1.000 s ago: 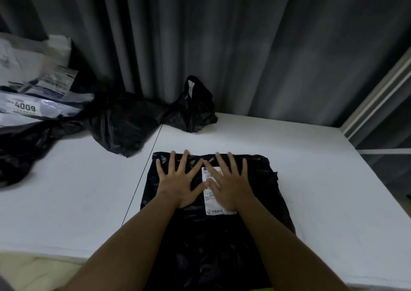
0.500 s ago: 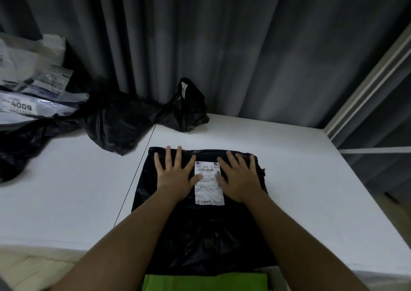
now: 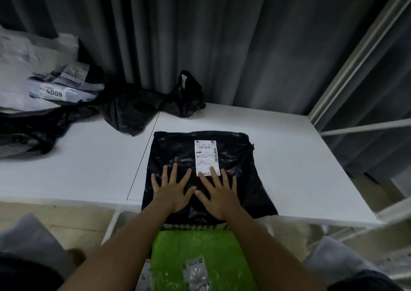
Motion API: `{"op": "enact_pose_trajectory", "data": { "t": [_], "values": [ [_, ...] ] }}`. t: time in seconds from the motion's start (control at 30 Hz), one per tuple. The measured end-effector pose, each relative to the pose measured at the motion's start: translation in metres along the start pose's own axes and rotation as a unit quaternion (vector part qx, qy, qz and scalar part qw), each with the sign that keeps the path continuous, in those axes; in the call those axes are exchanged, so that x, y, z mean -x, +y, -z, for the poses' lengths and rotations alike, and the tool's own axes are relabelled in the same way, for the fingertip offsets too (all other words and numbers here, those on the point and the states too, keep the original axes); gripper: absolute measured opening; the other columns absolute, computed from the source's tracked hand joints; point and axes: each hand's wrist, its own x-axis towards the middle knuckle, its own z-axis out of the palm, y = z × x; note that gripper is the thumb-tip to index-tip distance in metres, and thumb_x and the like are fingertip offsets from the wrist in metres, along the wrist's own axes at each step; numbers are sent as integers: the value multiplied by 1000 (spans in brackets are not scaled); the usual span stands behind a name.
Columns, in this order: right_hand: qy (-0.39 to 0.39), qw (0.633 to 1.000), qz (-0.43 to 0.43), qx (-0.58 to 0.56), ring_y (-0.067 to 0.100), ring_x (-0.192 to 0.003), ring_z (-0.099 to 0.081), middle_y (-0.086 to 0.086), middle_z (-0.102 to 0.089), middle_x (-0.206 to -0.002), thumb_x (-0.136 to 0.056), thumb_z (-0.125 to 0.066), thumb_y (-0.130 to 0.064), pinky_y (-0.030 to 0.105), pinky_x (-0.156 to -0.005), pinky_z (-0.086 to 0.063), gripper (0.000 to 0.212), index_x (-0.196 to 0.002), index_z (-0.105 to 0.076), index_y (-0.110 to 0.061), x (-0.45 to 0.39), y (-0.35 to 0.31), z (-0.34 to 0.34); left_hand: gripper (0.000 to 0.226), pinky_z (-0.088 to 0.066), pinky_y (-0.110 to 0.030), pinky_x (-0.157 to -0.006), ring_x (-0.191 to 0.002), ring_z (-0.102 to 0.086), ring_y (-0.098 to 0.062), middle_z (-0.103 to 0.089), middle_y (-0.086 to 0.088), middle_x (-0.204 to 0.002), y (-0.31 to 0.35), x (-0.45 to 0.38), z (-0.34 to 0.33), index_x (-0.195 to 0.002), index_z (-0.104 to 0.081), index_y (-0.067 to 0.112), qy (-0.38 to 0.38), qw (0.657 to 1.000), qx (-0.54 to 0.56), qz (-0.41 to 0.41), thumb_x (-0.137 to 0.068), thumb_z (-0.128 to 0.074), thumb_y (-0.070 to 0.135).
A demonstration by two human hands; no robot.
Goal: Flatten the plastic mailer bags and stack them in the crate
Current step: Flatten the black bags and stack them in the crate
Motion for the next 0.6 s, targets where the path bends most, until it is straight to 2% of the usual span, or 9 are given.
{"op": "enact_pose_trajectory", "data": {
  "t": [0.1, 0.23, 0.33, 0.37, 0.4, 0.5, 0.6],
  "values": [
    [23, 1000, -9, -6, 24, -146, 19, -8, 16, -160, -68, 10, -78, 53, -112, 17, 84, -147, 7, -50, 5, 3, -8, 62, 13, -61, -111, -143, 25, -28, 24, 0, -157, -2, 4, -9, -148, 11, 46, 20, 1000, 11, 2, -94, -15, 65],
    [57, 998, -5, 6, 26, -147, 16, -8, 12, -160, -65, 19, -80, 53, -112, 16, 90, -148, 6, -49, 5, 7, -11, 64, 12, -62, -111, -144, 24, -27, 23, 1, -158, -2, 3, -15, -147, 13, 47, 49, 999, 1, 4, -90, -8, 70],
    [75, 997, -4, 5, 28, -147, 13, -7, 9, -161, -64, 23, -81, 51, -112, 16, 93, -149, 4, -47, 5, 12, -12, 84, 11, -62, -110, -144, 23, -27, 22, 1, -158, -2, 2, -17, -146, 14, 48, 61, 998, -6, 3, -66, 16, 75],
    [78, 997, -3, 3, 28, -147, 13, -7, 9, -161, -65, 22, -80, 51, -113, 16, 92, -149, 3, -46, 6, 14, -13, 87, 11, -62, -109, -144, 23, -27, 22, 1, -158, -1, 2, -18, -146, 14, 48, 61, 998, -6, 3, -63, 18, 74],
    [80, 997, -5, 2, 27, -147, 13, -7, 9, -161, -67, 19, -80, 51, -113, 16, 90, -149, 2, -46, 6, 15, -12, 84, 11, -62, -110, -144, 23, -27, 22, 1, -158, -2, 1, -18, -146, 14, 47, 61, 998, -7, 4, -66, 16, 75],
    [72, 997, -19, 6, 25, -147, 15, -7, 9, -161, -71, 14, -77, 49, -113, 17, 85, -149, 4, -45, 9, 25, -11, 65, 10, -63, -111, -144, 23, -27, 22, 1, -158, -3, 1, -18, -147, 13, 46, 57, 998, -8, 4, -89, -7, 71],
    [81, 996, -26, 12, 26, -148, 10, -3, 5, -161, -67, 24, -79, 45, -114, 16, 94, -150, 0, -42, 18, 44, -13, 64, 10, -62, -110, -144, 23, -27, 22, 1, -158, -4, 2, -16, -147, 12, 46, 53, 999, -7, 2, -92, -12, 67]
  ]
}}
